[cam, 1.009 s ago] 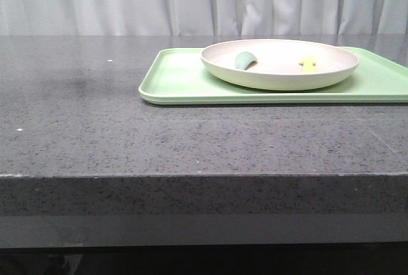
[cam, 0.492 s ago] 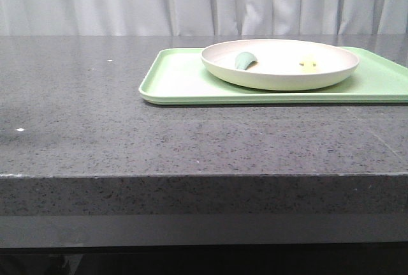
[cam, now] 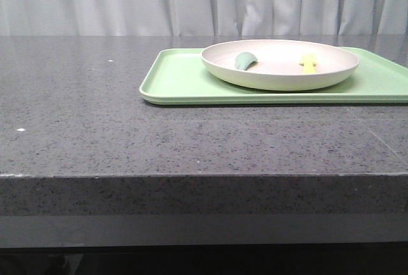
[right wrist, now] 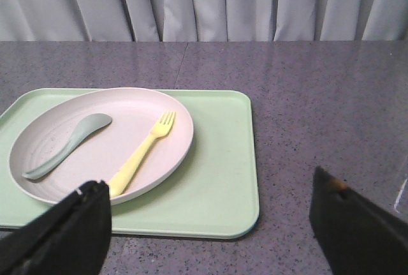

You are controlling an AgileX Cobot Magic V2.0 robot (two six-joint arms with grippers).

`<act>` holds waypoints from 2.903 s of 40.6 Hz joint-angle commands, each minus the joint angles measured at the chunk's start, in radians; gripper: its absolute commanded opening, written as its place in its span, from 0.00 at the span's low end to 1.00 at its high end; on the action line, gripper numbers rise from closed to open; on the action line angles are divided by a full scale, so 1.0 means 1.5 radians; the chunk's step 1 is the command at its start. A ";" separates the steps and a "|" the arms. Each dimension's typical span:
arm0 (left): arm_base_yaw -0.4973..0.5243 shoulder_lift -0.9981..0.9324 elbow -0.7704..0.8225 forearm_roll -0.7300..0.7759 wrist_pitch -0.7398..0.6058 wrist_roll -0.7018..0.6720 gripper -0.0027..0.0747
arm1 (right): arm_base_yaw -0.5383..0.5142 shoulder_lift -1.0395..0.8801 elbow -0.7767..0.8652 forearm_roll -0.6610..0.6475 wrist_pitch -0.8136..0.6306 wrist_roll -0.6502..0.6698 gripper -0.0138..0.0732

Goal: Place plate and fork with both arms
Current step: 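Release the plate and raise the left gripper away, then lower the right gripper onto the yellow fork on the plate, then lift the yellow fork and move it beside the plate on the tray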

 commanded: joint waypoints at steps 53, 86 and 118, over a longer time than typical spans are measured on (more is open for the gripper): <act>-0.005 -0.016 -0.010 -0.006 -0.050 0.002 0.01 | 0.116 0.823 -0.667 0.110 0.363 0.068 0.91; -0.005 -0.016 -0.010 -0.006 -0.050 0.002 0.01 | 0.116 0.846 -0.667 0.110 0.374 0.068 0.23; -0.005 -0.016 -0.010 -0.006 -0.050 0.002 0.01 | -0.007 0.744 -0.698 0.039 0.431 0.039 0.10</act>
